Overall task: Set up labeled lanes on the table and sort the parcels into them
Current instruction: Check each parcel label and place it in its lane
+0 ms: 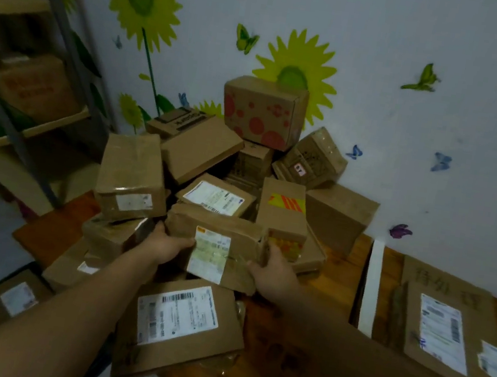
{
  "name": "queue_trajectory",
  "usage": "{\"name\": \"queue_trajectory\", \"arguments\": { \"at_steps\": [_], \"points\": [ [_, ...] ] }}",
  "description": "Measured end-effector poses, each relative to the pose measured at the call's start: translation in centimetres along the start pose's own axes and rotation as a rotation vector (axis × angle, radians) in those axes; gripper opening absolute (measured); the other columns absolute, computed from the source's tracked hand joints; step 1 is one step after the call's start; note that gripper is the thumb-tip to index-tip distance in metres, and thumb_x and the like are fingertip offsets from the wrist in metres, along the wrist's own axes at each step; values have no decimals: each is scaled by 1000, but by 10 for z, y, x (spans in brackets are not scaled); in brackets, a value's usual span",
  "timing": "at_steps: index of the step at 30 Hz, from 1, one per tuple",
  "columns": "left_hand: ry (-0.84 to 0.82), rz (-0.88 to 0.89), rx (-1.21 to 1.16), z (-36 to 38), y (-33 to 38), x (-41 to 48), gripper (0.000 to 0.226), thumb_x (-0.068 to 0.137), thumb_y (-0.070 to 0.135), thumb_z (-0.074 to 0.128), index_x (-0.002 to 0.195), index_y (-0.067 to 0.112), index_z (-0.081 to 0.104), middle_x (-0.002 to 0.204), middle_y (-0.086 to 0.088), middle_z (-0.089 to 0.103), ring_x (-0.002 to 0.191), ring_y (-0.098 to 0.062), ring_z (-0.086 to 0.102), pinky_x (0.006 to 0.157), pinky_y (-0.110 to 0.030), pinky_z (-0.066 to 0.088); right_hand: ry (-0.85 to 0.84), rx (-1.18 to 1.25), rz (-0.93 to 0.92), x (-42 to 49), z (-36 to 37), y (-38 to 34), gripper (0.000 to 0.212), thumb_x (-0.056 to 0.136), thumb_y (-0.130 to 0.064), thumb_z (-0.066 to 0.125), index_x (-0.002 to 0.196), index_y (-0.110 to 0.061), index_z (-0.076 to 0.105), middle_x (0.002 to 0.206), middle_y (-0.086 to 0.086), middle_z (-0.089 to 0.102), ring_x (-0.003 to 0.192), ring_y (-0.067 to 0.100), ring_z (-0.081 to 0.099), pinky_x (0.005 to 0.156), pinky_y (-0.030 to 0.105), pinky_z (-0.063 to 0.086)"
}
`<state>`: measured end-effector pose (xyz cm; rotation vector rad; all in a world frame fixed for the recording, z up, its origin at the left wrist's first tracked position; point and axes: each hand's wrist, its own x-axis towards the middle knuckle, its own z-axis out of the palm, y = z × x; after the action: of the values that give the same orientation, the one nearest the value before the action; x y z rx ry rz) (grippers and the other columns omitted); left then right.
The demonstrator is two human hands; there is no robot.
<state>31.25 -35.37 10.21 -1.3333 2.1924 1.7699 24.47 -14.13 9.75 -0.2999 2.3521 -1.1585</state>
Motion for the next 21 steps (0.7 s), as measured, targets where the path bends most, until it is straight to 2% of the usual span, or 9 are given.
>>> {"name": "queue_trajectory", "arguments": {
  "at_steps": [4, 8, 12, 14, 16, 17, 21],
  "points": [
    [-10, 25, -21, -3, -3, -5, 63, 86, 23, 66, 141, 15, 35, 137, -10, 50, 121, -31, 50, 99, -43, 43, 78, 27, 16, -9, 1, 3, 59, 95, -29, 54, 147, -27, 27, 140, 2, 48, 127, 25, 47, 106, 41, 41],
    [-30, 162, -34, -2, -9, -29, 55, 90, 17, 61, 140, 17, 37, 132, -6, 52, 119, -29, 51, 93, -37, 43, 182, 125, 24, -32, -14, 1, 59, 95, -28, 54, 148, -30, 27, 144, 2, 45, 129, 25, 46, 107, 46, 41],
    [-85, 302, -147, -2, 4, -56, 53, 86, 16, 65, 133, 27, 43, 125, -2, 57, 113, -25, 56, 97, -46, 47, 309, 219, -88, -66, -38, -9, 56, 97, -25, 52, 148, -29, 29, 143, 1, 46, 129, 25, 46, 106, 46, 42],
    [-146, 368, -222, -1, 14, -71, 55, 85, 13, 65, 131, 32, 41, 123, -3, 58, 108, -24, 59, 90, -46, 51, 384, 273, -136, -84, -50, -13, 50, 98, -27, 50, 145, -29, 34, 138, 0, 51, 124, 22, 50, 103, 45, 44],
    [-219, 429, -261, 3, 24, -87, 58, 88, 12, 62, 134, 35, 35, 114, 1, 57, 101, -20, 59, 79, -38, 53, 472, 316, -158, -102, -61, -17, 48, 97, -31, 49, 144, -28, 37, 136, -1, 53, 122, 21, 52, 101, 45, 46],
    [-250, 458, -285, 5, 28, -96, 60, 89, 11, 61, 135, 36, 33, 112, 3, 56, 99, -18, 59, 78, -37, 53, 519, 327, -160, -112, -66, -17, 49, 98, -32, 49, 145, -27, 36, 135, -1, 53, 121, 20, 52, 101, 44, 47],
    [-357, 535, -310, 18, 32, -118, 65, 88, 6, 61, 139, 33, 32, 126, -3, 54, 109, -24, 58, 93, -49, 50, 635, 306, -152, -146, -72, -1, 44, 100, -32, 44, 142, -22, 37, 125, -2, 56, 114, 20, 57, 96, 40, 50]
  ]
}}
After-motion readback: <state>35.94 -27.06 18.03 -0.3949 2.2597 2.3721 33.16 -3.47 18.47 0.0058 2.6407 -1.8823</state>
